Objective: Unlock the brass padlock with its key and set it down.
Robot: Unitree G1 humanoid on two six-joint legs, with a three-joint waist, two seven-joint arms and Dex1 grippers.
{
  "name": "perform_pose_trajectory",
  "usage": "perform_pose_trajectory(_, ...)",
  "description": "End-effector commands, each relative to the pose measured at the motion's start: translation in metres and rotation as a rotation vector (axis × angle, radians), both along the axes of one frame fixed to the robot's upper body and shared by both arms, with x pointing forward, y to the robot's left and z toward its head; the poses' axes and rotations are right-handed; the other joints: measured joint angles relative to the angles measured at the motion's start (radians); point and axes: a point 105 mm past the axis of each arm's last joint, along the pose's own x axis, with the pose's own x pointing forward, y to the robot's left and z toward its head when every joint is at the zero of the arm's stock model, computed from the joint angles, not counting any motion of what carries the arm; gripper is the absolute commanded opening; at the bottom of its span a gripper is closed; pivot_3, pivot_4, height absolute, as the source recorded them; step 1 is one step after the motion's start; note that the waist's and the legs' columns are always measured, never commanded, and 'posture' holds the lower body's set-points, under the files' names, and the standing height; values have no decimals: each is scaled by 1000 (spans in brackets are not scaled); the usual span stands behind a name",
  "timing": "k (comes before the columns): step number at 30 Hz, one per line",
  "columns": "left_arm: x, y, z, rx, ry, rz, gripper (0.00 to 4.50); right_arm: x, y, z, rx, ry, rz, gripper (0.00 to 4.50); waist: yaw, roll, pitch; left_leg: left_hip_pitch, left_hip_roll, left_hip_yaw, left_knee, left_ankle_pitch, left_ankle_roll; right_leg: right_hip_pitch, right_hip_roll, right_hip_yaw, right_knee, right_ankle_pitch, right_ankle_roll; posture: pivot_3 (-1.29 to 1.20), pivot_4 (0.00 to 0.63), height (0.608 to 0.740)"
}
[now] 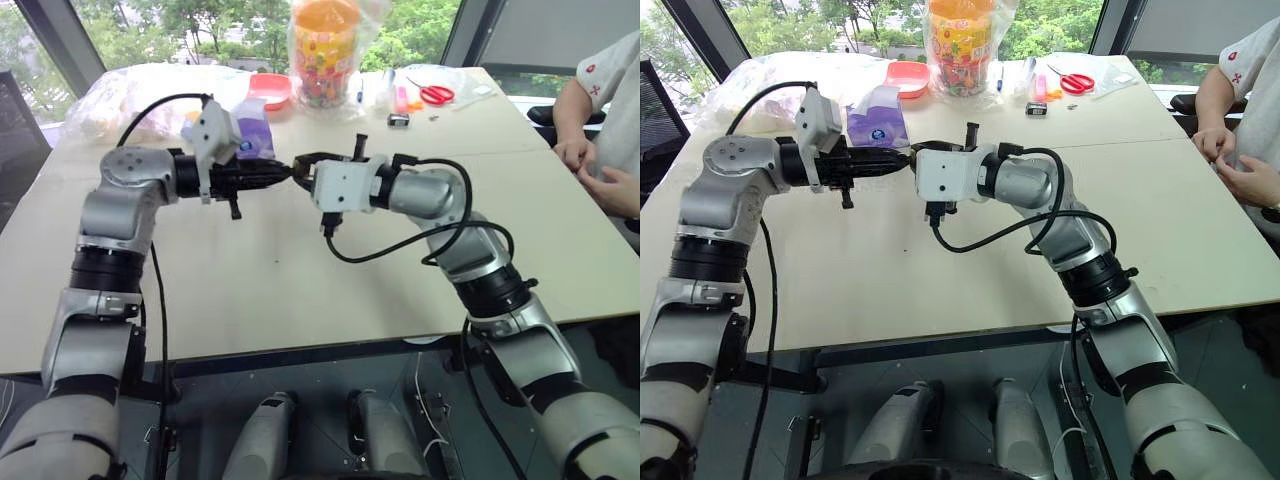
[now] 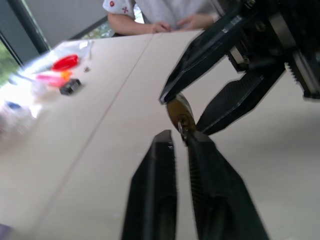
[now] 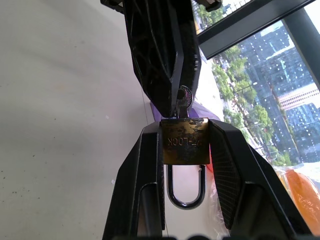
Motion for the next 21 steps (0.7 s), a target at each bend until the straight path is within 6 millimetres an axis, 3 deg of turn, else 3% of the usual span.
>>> perform_pose_trajectory(1, -8, 5, 34, -101, 23, -9, 2251, -8, 5, 16, 24, -64, 33, 730, 0, 0, 0, 0, 0, 0, 0, 0, 0, 0, 0, 0, 0, 0, 0, 0, 150, 740)
perform_pose_trajectory(5, -10, 4, 35, -118, 46, -17, 2251, -8, 6, 15, 24, -67, 32, 730, 1, 0, 0, 0, 0, 0, 0, 0, 0, 0, 0, 0, 0, 1, -2, 0, 150, 740)
perform_pose_trajectory(10, -13, -1, 22, -71, 70, -37, 2251, -8, 8, 17, 28, -77, 32, 730, 2, 0, 0, 0, 0, 0, 0, 0, 0, 0, 0, 0, 0, 2, -3, 0, 150, 740)
perform_pose_trajectory(21, -3, -11, 13, -66, 81, -36, 2251, -9, 10, 21, 34, -95, 30, 730, 4, 0, 0, 0, 0, 0, 0, 0, 0, 0, -1, 1, 0, 2, -3, 0, 150, 740)
